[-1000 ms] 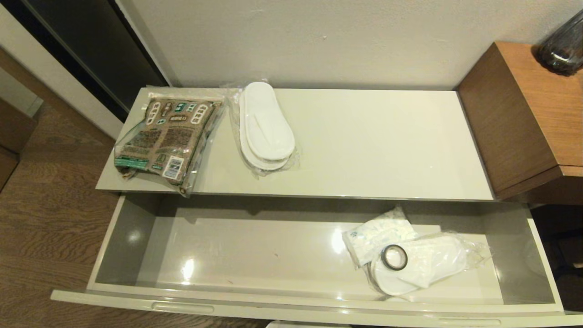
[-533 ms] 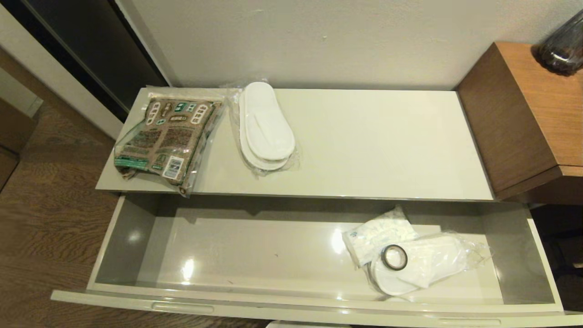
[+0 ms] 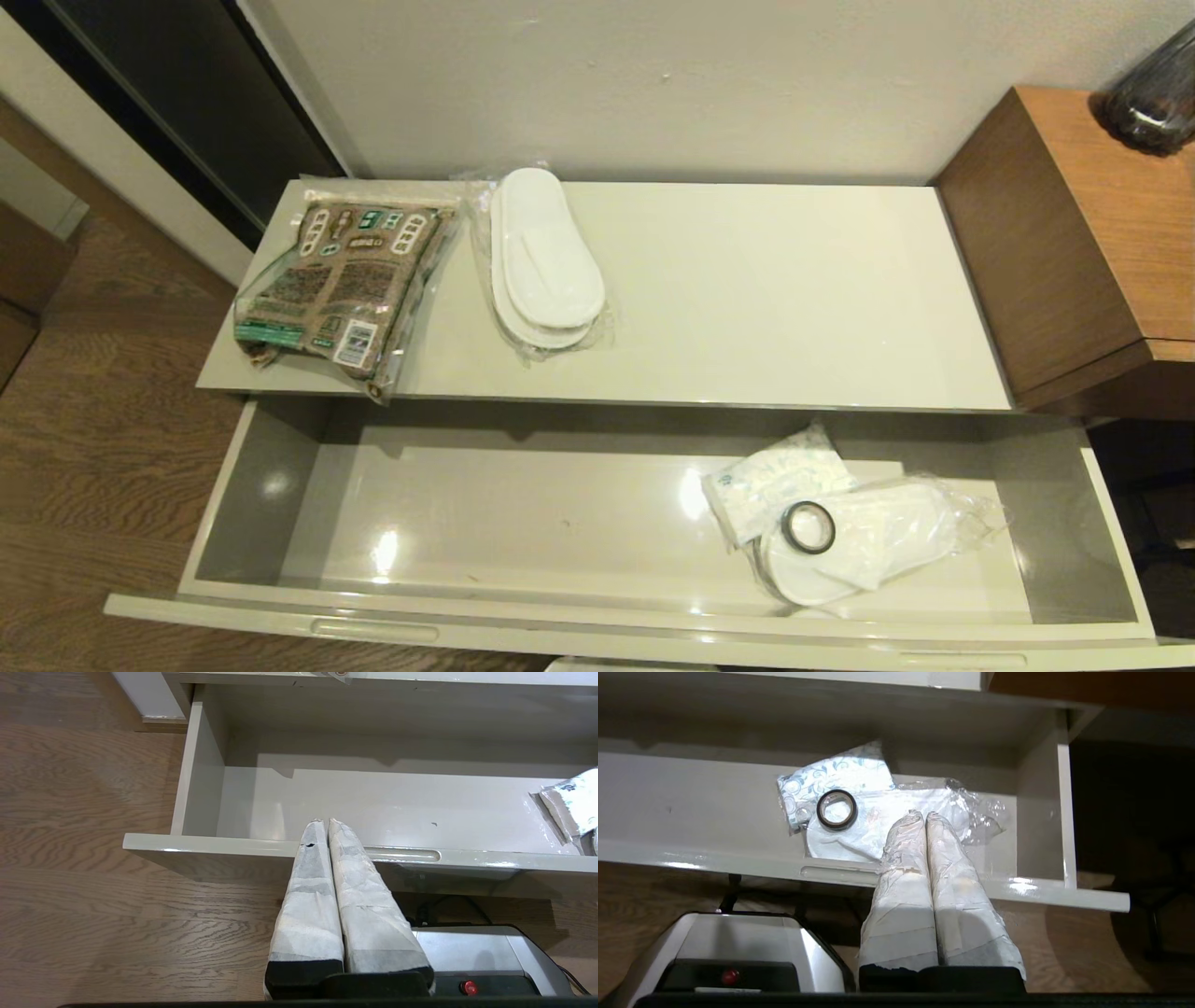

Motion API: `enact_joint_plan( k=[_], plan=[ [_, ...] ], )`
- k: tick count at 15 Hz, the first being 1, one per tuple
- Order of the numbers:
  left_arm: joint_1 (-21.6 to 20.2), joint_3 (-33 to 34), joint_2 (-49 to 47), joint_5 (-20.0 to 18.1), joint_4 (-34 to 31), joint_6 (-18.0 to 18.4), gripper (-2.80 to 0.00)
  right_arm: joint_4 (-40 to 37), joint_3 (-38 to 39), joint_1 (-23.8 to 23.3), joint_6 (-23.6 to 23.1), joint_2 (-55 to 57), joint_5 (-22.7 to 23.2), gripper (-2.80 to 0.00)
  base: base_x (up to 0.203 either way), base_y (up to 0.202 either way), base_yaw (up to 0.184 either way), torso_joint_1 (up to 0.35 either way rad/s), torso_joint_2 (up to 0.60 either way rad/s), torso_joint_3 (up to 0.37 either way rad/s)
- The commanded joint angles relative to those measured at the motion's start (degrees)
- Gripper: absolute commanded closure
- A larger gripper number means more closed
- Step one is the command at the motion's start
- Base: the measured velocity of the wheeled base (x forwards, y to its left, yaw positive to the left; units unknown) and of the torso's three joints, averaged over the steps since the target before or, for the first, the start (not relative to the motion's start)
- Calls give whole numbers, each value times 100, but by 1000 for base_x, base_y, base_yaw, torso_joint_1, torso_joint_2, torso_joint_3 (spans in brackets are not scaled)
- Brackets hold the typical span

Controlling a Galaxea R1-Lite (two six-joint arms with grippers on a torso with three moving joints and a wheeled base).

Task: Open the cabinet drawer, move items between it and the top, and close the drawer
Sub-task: Pick up the disposable slippers on the table

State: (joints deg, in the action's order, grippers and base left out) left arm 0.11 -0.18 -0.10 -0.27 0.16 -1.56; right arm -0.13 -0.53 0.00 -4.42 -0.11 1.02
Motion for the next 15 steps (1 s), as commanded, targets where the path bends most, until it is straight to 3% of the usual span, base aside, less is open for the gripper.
enact_joint_plan(
  k=[1, 10, 12, 15],
  plan=[
    [-2, 3, 1, 0, 2, -2, 0, -5, 62, 0, 82, 11, -5, 0, 0, 0, 0, 0, 0, 0],
    [-2, 1, 1, 0, 2, -2, 0, -5, 62, 0, 82, 11, -5, 0, 0, 0, 0, 0, 0, 0],
    [-2, -17, 1, 0, -51, 217, 0, -5, 62, 0, 82, 11, -5, 0, 0, 0, 0, 0, 0, 0],
    [-6, -23, -6, 13, -58, 239, 0, -5, 62, 0, 82, 11, -5, 0, 0, 0, 0, 0, 0, 0]
  ],
)
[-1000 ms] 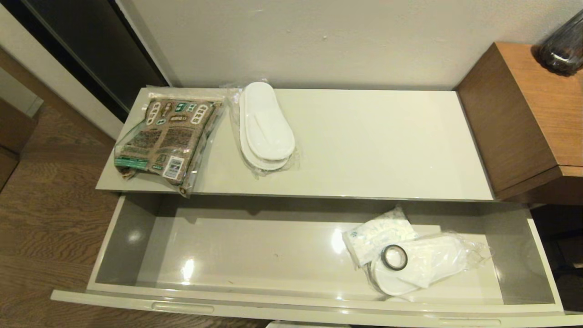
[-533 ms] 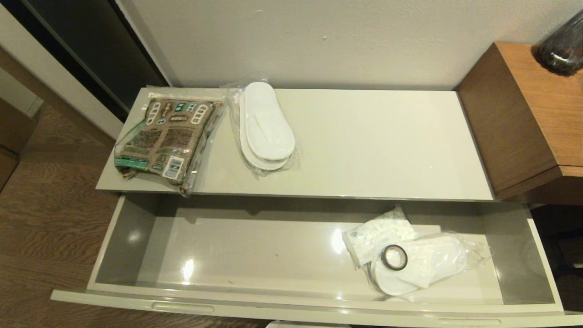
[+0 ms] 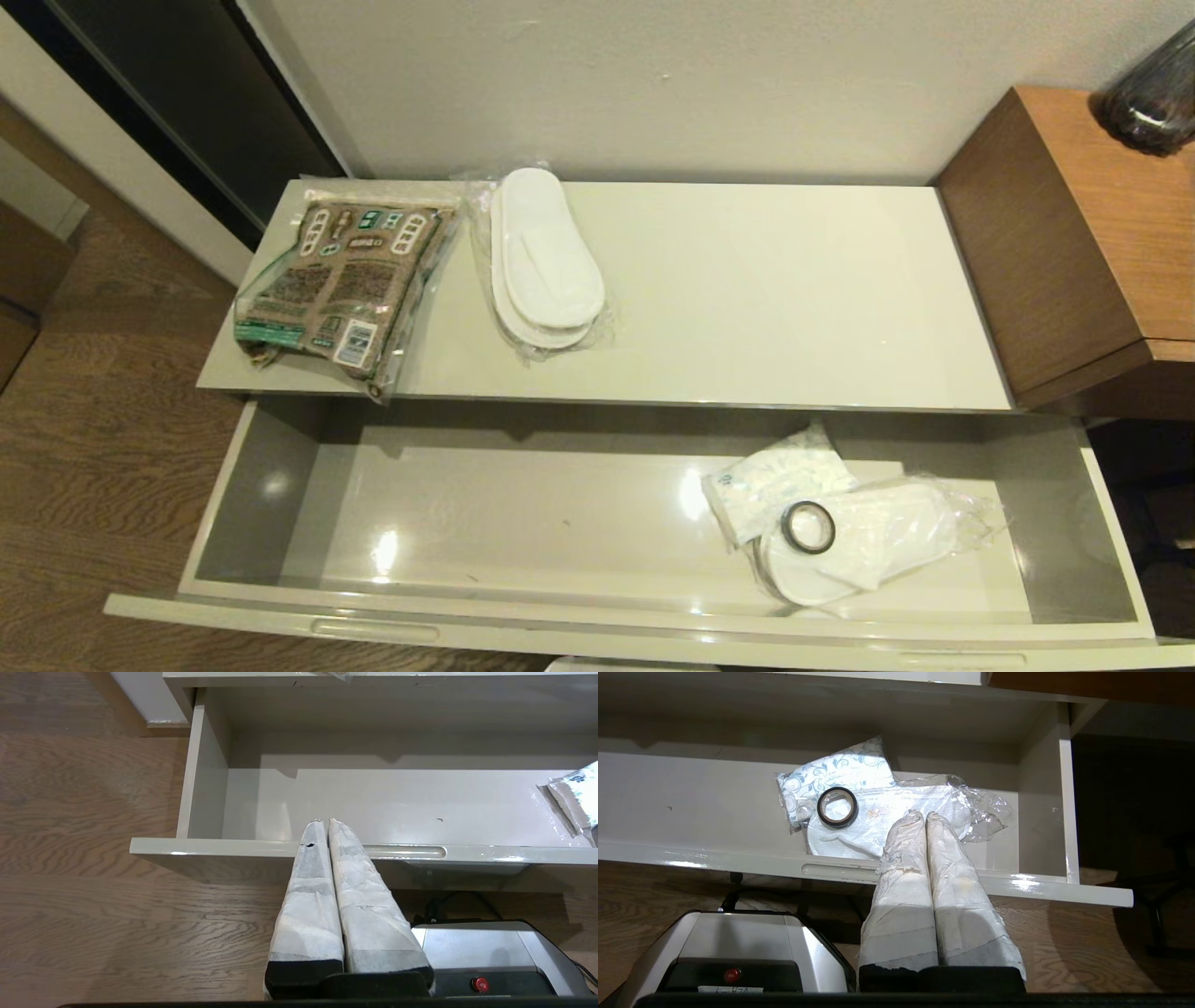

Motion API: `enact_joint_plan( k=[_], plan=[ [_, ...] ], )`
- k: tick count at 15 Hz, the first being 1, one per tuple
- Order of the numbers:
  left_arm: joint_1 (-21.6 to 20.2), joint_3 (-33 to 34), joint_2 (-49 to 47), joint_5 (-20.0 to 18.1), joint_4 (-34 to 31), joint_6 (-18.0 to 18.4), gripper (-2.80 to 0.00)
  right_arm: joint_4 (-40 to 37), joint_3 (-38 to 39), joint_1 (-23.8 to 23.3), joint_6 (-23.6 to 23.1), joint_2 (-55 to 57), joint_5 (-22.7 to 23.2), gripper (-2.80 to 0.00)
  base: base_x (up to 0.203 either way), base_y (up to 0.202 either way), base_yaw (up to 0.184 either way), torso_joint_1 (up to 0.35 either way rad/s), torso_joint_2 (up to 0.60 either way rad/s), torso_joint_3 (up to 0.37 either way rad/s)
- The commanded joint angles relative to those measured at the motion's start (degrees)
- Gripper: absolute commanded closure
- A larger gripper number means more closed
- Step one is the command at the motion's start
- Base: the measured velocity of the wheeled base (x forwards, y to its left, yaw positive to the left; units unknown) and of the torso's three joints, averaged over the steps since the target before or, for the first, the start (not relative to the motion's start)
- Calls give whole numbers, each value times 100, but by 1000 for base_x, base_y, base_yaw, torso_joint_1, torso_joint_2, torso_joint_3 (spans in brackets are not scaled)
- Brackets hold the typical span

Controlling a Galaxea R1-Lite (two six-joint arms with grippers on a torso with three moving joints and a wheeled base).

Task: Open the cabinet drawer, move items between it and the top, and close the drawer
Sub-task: Pick up the disposable slippers on the table

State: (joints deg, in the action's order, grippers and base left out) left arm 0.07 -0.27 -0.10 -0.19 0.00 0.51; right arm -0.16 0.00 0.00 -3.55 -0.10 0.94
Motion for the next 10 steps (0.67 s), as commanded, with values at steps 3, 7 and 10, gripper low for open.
enact_joint_plan(
  k=[3, 7, 10],
  plan=[
    [-7, -131, -157, -51, -352, 459, 0, -2, 9, 0, -5, 10, 3, 0, 0, 0, 0, 0, 0, 0],
    [-27, -841, -884, 64, -456, 210, 0, -2, 9, 0, -5, 10, 3, 0, 0, 0, 0, 0, 0, 0],
    [-60, -2824, -2964, 198, -1038, -366, 0, -2, 9, 0, -5, 10, 3, 0, 0, 0, 0, 0, 0, 0]
  ],
)
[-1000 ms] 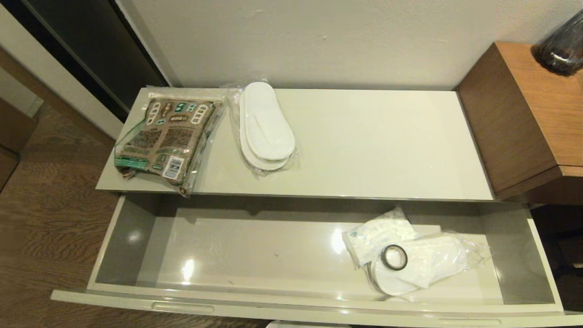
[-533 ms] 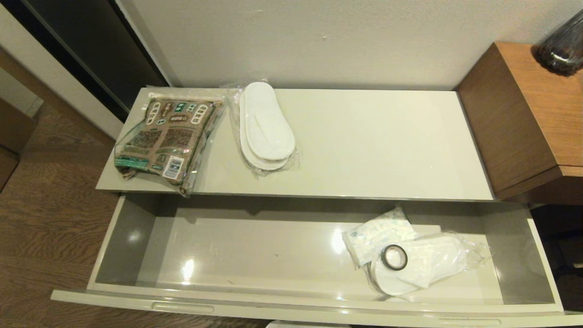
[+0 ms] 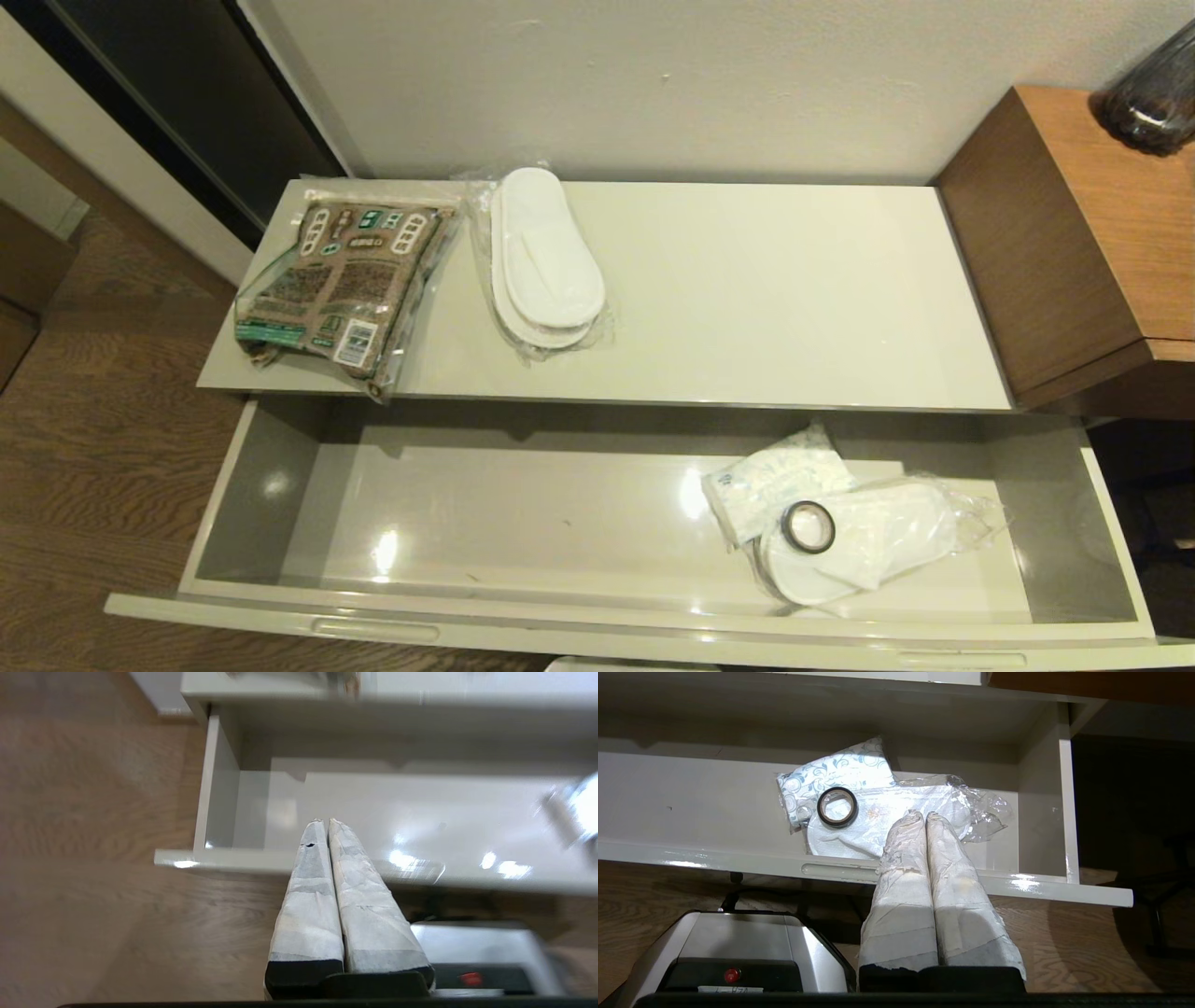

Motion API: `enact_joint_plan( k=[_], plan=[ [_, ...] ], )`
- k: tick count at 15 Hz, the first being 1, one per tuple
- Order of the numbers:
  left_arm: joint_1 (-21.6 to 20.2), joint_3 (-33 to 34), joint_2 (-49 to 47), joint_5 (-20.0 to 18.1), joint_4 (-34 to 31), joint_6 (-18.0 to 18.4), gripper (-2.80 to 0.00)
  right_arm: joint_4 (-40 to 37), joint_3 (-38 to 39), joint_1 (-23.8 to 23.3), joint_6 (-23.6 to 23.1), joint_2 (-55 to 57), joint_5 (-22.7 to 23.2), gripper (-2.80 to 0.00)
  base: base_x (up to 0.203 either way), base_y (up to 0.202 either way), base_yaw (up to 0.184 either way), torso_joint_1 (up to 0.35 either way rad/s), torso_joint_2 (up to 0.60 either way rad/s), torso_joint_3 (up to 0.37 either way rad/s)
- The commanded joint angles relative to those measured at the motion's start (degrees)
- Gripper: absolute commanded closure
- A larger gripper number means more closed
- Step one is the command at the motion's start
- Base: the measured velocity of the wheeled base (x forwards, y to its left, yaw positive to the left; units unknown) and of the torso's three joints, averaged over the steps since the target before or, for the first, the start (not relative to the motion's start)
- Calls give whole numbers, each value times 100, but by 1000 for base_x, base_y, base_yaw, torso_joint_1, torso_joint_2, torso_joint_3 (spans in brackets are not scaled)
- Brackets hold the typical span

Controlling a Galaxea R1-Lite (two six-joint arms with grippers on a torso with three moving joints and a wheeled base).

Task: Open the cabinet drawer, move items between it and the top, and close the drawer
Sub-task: Pick up the disposable slippers on the table

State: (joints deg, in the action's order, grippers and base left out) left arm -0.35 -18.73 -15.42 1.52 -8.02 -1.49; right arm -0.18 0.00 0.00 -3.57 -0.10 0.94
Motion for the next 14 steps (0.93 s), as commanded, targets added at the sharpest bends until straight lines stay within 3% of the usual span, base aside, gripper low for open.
enact_joint_plan(
  k=[1, 4, 8, 11, 14],
  plan=[
    [-16, -1745, -2093, 2, -683, -301, 0, 1, 9, 0, -3, 10, 3, 0, 0, 0, 0, 0, 0, 0],
    [99, -3353, -4011, -441, -1640, -582, 0, 1, 9, 0, -3, 10, 3, 0, 0, 0, 0, 0, 0, 0],
    [751, -5032, -6324, -747, -2067, -1132, 0, 1, 9, 0, -3, 10, 3, 0, 0, 0, 0, 0, 0, 0],
    [1339, -6374, -7695, -683, -2191, -1511, 0, 1, 9, 0, -3, 10, 3, 0, 0, 0, 0, 0, 0, 0],
    [1689, -7648, -8683, -355, -2269, -1927, 0, 1, 9, 0, -3, 10, 3, 0, 0, 0, 0, 0, 0, 0]
  ],
)
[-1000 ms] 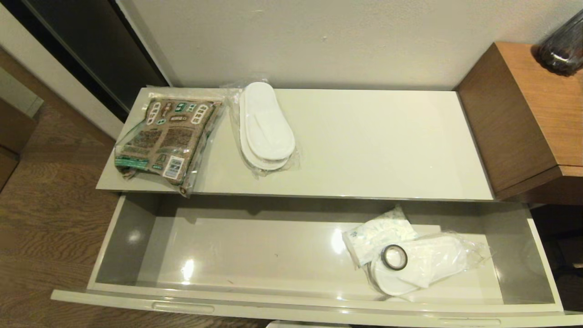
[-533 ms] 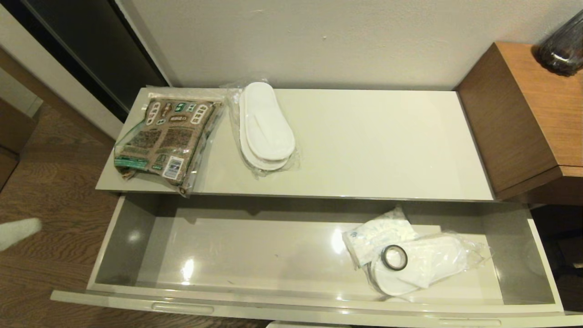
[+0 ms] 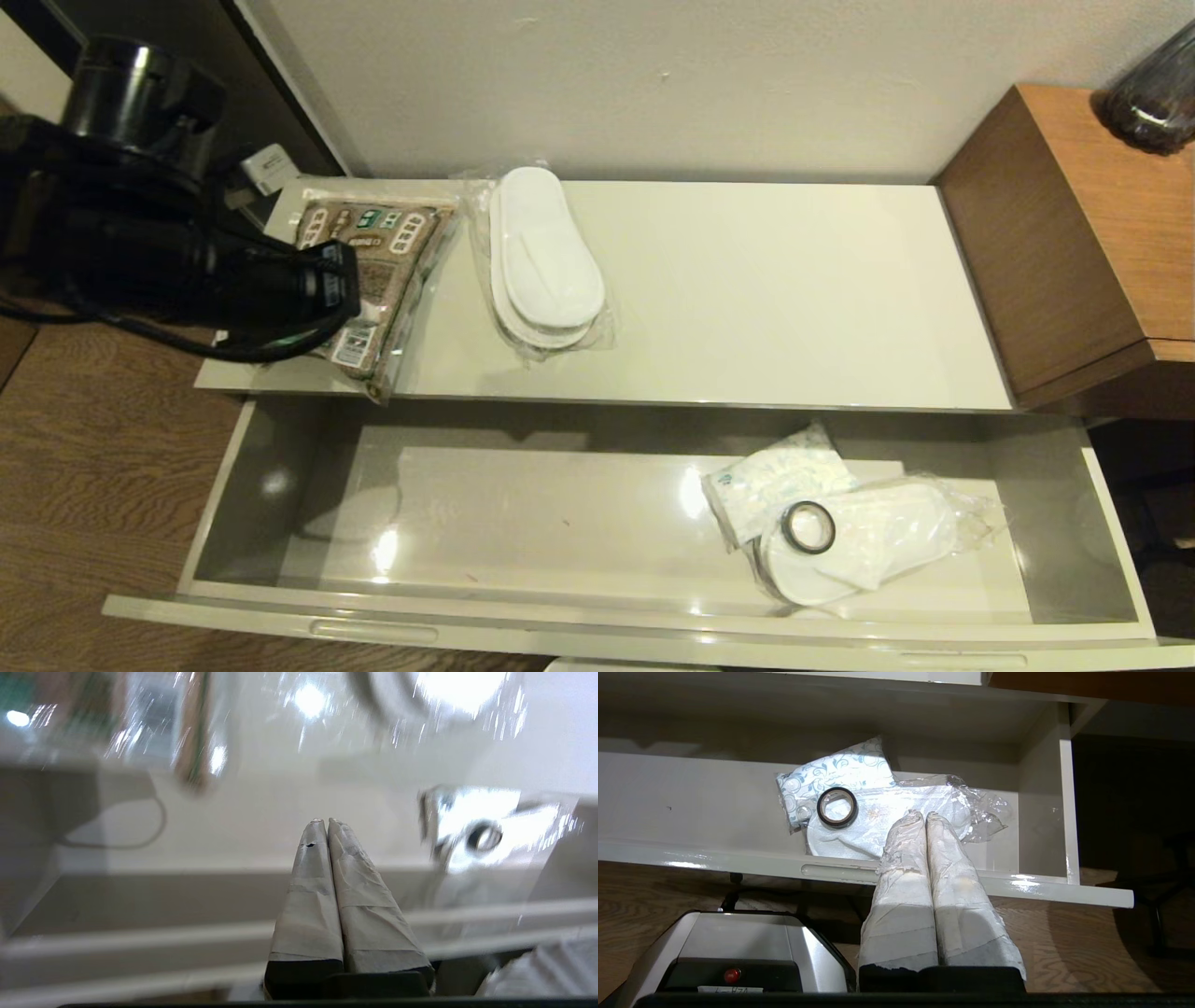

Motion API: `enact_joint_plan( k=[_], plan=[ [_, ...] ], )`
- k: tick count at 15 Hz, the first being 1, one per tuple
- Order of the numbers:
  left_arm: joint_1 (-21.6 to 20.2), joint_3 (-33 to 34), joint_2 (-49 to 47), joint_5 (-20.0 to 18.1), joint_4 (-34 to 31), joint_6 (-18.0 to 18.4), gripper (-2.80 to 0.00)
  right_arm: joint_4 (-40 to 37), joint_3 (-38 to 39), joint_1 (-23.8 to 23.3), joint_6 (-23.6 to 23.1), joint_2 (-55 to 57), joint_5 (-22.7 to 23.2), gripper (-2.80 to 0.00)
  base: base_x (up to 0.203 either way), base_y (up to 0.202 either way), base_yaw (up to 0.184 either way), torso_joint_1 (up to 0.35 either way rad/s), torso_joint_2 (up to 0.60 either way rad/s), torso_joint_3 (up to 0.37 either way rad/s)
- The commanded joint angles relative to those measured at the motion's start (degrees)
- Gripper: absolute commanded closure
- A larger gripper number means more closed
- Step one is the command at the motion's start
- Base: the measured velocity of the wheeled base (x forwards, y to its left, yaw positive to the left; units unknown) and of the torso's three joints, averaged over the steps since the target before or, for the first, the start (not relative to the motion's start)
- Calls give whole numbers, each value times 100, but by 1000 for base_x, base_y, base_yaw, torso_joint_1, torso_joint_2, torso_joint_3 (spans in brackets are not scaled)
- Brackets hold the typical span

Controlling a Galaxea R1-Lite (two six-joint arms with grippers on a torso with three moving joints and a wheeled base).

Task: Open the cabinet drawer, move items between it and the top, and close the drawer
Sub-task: Pick up the disposable slippers on the table

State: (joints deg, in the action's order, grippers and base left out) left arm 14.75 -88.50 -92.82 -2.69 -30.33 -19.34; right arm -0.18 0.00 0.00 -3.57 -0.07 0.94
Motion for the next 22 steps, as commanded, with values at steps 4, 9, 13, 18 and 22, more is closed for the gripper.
enact_joint_plan(
  k=[4, 9, 13, 18, 22],
  plan=[
    [665, -2109, -2045, 367, -327, -625, 0, 1, 9, 0, -4, 7, 3, 0, 0, 0, 0, 0, 0, 0],
    [935, -2198, -2485, 854, -74, -648, -280, 1, 9, 0, -4, 7, 3, 0, 0, 0, 0, 0, 0, 0],
    [1029, -2198, -2557, 902, 722, -641, -280, 1, 9, 0, -4, 7, 3, 0, 0, 0, 0, 0, 0, 0],
    [1016, -2198, -2594, 928, 1143, -1353, -280, 1, 9, 0, -4, 7, 3, 0, 0, 0, 0, 0, 0, 0],
    [1012, -2198, -2878, 995, 1626, -1562, -280, 1, 9, 0, -4, 7, 3, 0, 0, 0, 0, 0, 0, 0]
  ],
)
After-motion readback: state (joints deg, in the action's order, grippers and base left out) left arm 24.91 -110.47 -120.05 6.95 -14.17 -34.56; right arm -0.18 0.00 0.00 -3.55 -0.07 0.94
